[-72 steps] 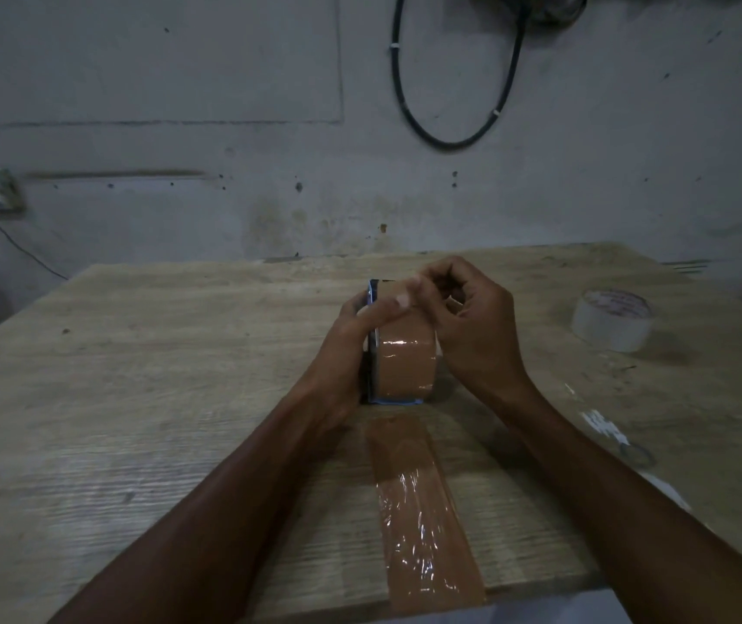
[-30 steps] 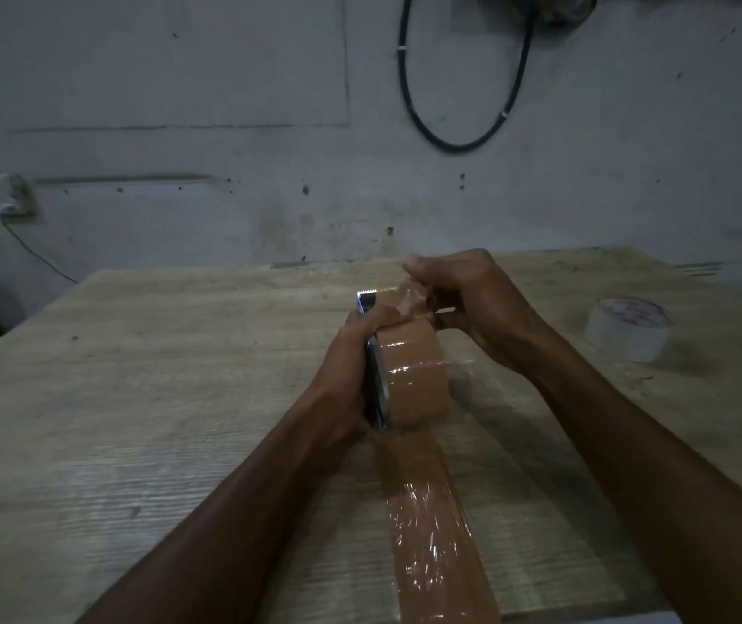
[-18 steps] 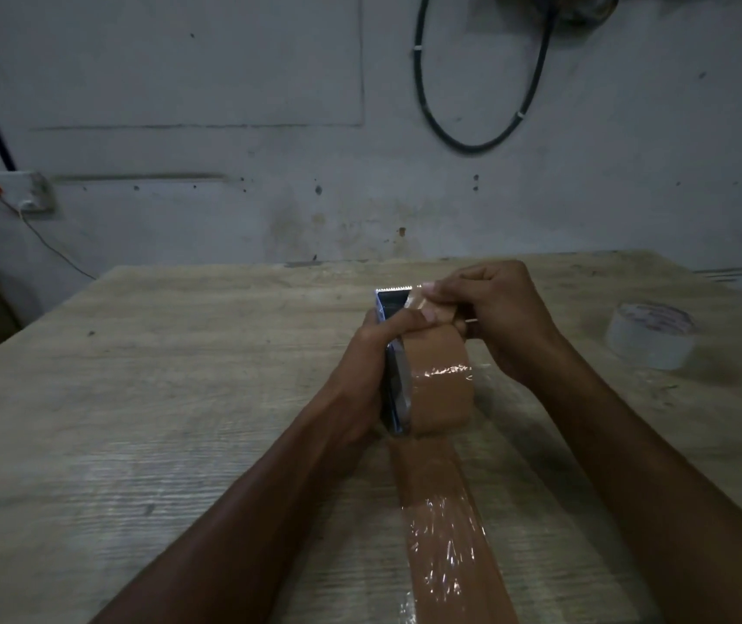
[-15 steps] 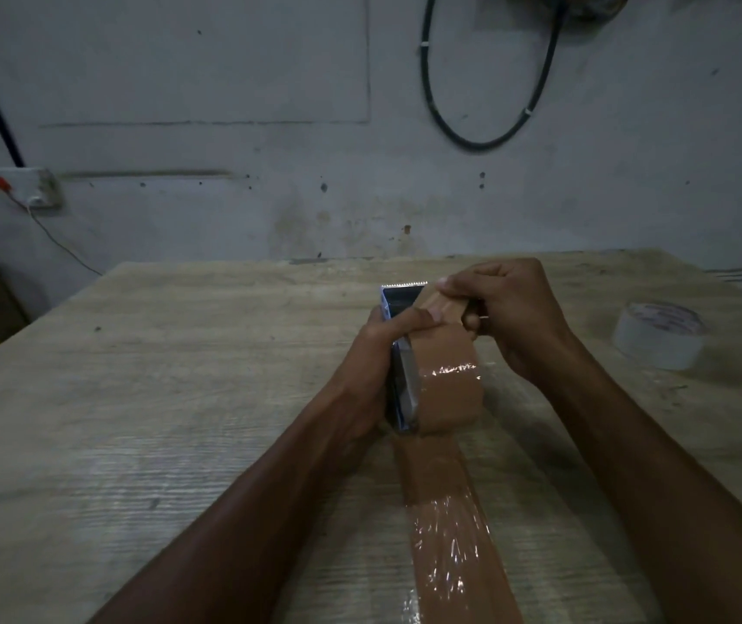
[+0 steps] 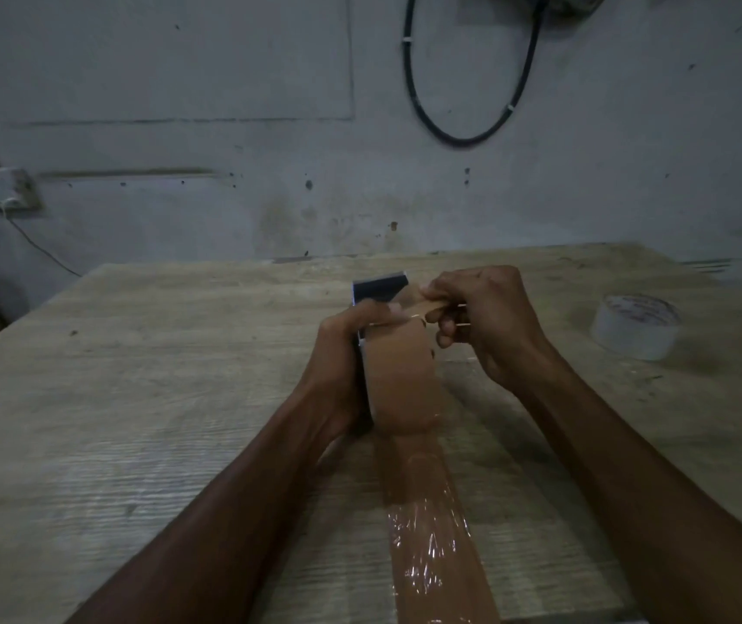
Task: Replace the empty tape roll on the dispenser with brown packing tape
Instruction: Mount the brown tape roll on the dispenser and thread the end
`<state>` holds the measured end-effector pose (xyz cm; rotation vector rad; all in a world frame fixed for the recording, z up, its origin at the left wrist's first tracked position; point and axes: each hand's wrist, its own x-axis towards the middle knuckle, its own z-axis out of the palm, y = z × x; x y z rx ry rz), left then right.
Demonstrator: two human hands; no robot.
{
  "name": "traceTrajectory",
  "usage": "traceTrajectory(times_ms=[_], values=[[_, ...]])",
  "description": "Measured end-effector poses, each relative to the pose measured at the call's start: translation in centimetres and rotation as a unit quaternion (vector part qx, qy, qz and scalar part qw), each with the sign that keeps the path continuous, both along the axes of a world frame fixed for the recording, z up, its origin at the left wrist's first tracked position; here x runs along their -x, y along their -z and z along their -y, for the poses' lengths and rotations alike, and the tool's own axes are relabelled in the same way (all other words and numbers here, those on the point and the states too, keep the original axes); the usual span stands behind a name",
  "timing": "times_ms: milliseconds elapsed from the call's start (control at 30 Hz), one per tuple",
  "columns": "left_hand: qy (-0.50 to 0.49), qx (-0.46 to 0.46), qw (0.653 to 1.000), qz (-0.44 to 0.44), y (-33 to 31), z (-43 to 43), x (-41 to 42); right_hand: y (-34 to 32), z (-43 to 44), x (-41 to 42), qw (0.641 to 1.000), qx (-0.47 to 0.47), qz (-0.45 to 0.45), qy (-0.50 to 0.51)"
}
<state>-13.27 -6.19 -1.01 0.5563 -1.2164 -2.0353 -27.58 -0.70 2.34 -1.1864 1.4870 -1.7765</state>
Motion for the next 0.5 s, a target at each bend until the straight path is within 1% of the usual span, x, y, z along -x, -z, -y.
traceTrajectory(times_ms=[67, 133, 233, 367, 500], values=[[-0.003, 0.011, 1.0, -0.006, -0.14, 0.14, 0.03, 0.24, 0.03, -0.12, 1.0, -0.004, -0.018, -0.009], [-0.009, 0.022, 0.999, 0.021, -0.34, 0.21, 0.02, 0.39, 0.01, -0.13, 0.999, -0.011, -0.028, -0.012], [-0.003, 0.038, 0.998, 0.042, -0.31, 0.3, -0.15, 0.19, -0.17, -0.26, 0.999, -0.02, -0.01, -0.025], [-0.002, 0.018, 0.999, 0.029, 0.0, 0.67, -0.06, -0.1, -0.45, -0.61, 0.997, -0.037, 0.032, -0.062], [0.014, 0.021, 0.999, 0.024, -0.08, 0.65, -0.09, 0.1, -0.42, -0.6, 0.997, -0.024, 0.007, -0.075]])
